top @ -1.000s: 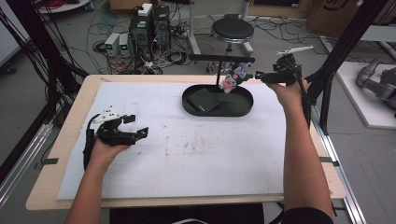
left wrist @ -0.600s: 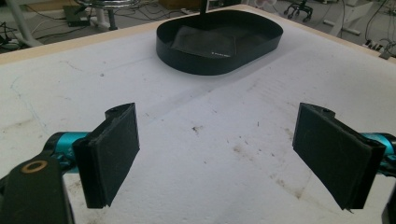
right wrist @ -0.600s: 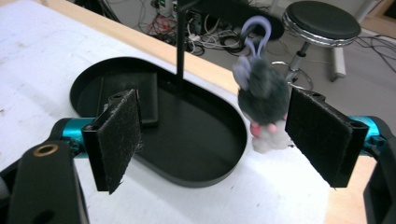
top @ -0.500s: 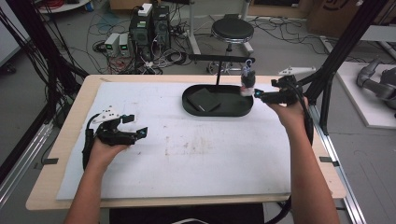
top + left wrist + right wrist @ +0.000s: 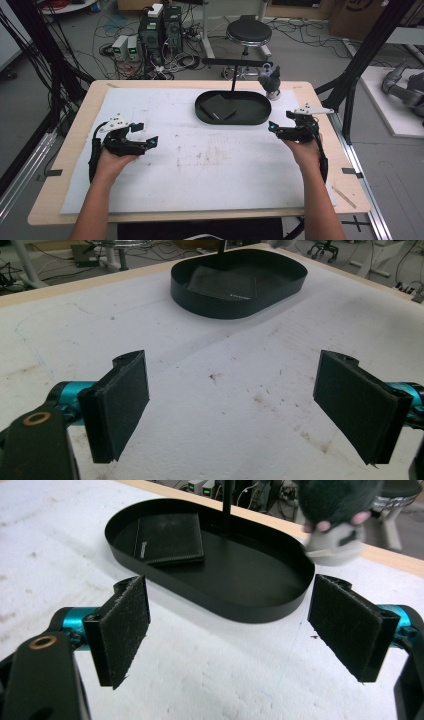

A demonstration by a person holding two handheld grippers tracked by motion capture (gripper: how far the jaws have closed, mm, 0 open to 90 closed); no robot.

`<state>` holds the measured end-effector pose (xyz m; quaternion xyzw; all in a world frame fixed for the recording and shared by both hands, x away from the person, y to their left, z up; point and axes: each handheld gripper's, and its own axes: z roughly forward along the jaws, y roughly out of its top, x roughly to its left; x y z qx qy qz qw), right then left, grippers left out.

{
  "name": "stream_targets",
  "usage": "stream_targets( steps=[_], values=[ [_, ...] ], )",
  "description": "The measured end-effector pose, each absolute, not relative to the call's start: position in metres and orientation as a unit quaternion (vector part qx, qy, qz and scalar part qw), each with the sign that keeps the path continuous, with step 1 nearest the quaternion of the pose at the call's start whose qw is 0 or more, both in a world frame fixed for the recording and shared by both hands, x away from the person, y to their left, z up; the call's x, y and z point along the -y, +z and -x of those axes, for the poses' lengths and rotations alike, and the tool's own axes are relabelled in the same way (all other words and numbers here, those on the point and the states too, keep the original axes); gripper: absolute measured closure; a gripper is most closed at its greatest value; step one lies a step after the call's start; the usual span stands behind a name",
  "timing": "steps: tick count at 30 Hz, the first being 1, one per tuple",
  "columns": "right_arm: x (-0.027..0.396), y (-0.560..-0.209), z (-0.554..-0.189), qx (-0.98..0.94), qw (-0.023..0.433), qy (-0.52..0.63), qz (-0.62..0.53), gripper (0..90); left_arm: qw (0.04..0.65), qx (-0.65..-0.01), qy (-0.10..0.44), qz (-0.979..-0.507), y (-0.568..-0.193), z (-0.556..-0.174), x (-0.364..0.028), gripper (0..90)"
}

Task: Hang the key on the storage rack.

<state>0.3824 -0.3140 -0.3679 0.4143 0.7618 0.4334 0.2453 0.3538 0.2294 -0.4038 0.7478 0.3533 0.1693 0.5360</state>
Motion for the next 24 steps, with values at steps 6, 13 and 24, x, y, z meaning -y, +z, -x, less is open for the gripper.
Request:
stream_targets(
  steps=[6,13,24],
  values=[
    [0.318,-0.382,-0.374,-0.761,0.242,0.444,-0.406,17.5,0.537,-0.353,0.172,-0.747,-0.404,-0.355,-0.229,14.6],
    [0.318,-0.394,-0.370,-0.763,0.237,0.447,-0.402,17.5,0.538,-0.355,0.172,-0.745,-0.404,-0.355,-0.228,14.6],
    [0.325,-0.396,-0.368,-0.747,0.252,0.454,-0.415,17.3,0.539,-0.345,0.166,-0.750,-0.405,-0.358,-0.225,14.6]
  ],
)
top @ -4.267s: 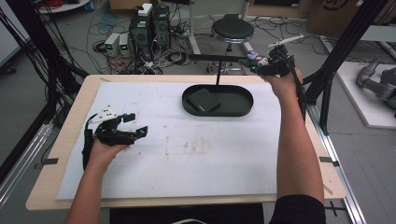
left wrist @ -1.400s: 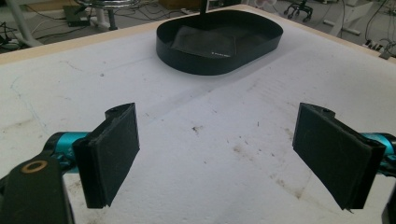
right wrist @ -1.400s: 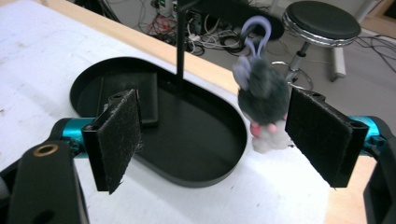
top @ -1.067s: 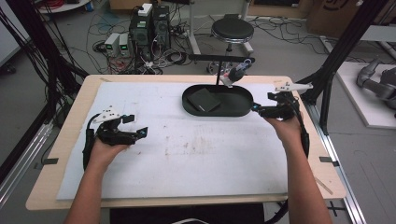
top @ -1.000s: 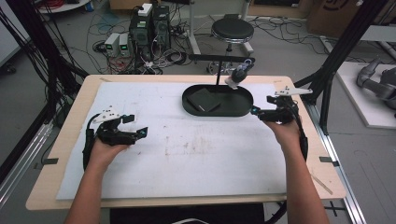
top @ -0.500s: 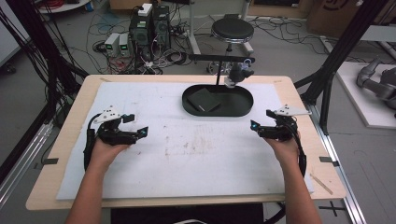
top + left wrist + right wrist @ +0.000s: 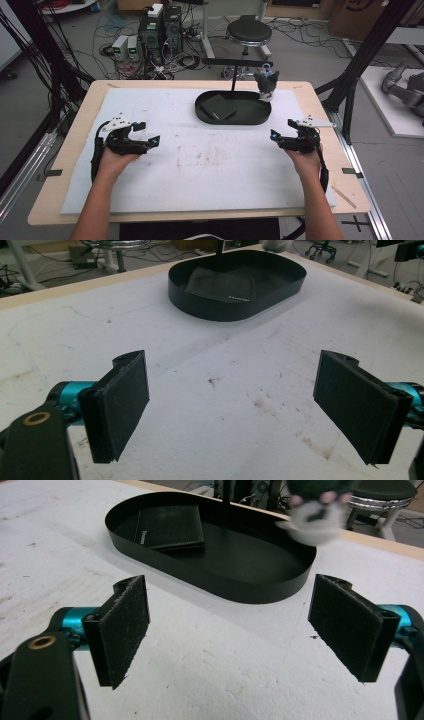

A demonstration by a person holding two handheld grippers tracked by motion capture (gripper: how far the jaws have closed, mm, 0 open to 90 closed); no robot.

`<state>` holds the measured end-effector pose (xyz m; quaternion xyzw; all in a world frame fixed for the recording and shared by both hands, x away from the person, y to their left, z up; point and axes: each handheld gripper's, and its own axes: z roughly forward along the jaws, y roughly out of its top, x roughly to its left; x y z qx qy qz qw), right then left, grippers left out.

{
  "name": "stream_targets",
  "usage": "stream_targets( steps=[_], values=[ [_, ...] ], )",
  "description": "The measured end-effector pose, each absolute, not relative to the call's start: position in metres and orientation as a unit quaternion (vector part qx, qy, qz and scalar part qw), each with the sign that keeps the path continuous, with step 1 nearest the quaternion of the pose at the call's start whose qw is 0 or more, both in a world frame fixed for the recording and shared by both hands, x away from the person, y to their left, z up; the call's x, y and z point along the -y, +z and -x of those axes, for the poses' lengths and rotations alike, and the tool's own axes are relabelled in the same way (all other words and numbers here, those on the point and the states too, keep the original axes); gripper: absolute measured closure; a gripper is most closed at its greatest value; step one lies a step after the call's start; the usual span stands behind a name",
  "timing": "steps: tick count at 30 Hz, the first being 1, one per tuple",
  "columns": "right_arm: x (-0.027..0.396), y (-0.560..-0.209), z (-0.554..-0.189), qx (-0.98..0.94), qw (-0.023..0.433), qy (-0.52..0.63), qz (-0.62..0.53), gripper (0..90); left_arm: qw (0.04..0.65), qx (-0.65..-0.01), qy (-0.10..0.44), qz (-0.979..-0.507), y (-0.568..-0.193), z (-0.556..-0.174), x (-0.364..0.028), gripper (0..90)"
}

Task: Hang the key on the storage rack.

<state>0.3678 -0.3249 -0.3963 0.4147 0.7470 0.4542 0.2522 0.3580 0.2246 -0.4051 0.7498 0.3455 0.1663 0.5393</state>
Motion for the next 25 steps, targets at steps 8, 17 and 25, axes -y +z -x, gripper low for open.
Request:
stream_targets(
  steps=[8,17,25],
  values=[
    [0.3261,-0.4009,-0.3676,-0.745,0.247,0.452,-0.424,17.3,0.544,-0.343,0.167,-0.748,-0.4024,-0.3560,-0.2226,14.7],
    [0.3268,-0.4042,-0.3709,-0.748,0.238,0.449,-0.428,17.3,0.537,-0.342,0.165,-0.753,-0.4040,-0.3572,-0.2195,14.6],
    [0.3257,-0.4056,-0.3714,-0.752,0.232,0.443,-0.430,17.3,0.539,-0.348,0.164,-0.749,-0.4043,-0.3577,-0.2220,14.6]
  ],
)
